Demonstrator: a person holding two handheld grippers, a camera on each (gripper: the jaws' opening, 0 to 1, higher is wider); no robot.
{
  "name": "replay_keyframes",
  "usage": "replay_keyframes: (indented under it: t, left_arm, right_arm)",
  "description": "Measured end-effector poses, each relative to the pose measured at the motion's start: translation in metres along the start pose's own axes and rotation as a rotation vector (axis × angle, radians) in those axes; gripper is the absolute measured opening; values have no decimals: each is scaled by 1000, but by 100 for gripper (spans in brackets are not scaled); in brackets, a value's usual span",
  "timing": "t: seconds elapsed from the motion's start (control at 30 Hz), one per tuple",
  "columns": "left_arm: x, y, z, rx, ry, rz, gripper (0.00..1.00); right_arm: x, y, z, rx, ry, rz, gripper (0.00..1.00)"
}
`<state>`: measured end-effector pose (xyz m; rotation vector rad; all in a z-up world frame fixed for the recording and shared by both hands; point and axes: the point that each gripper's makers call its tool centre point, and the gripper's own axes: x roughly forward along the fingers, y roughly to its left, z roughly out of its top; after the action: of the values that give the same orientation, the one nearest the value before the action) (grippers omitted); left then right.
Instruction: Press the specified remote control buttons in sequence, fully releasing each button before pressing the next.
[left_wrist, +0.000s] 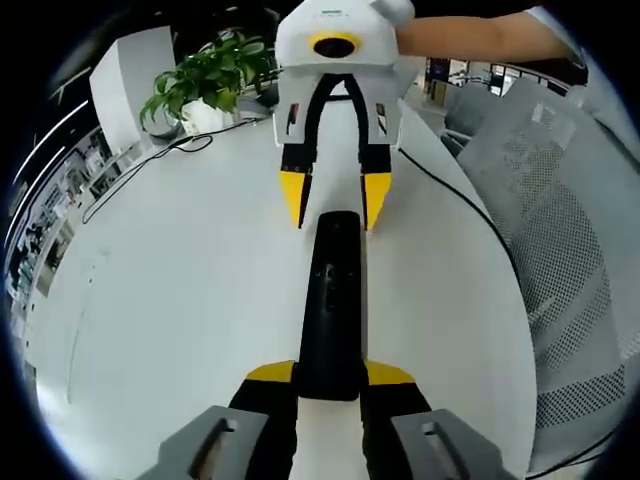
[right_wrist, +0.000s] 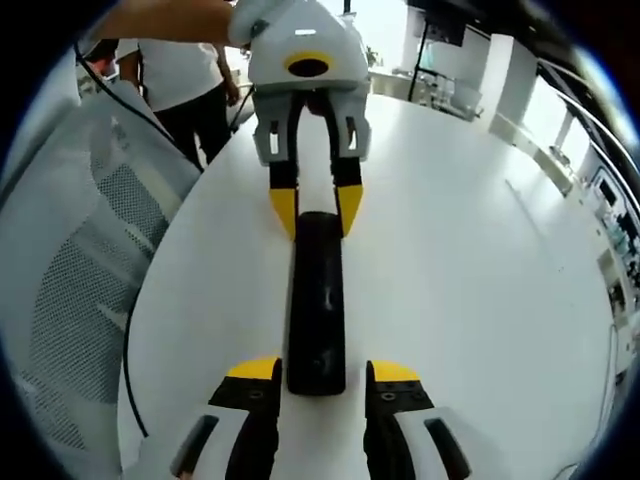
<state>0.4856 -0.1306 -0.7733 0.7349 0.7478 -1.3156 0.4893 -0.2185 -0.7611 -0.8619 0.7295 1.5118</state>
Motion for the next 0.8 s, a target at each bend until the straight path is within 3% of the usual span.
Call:
replay_keyframes:
  t: [0.4,0.63,0.8]
  left_arm:
    - [0,-1,1,5,11,6,22]
    - [0,-1,1,7,13,9,22]
    - [0,-1,1,10,14,12,22]
  right_arm:
    - [-20,-4,4,-14,-21,-51,30]
    - [-35,-2,7,-49,-26,-83,20]
    - [-44,1,12,-69,-32,-98,18]
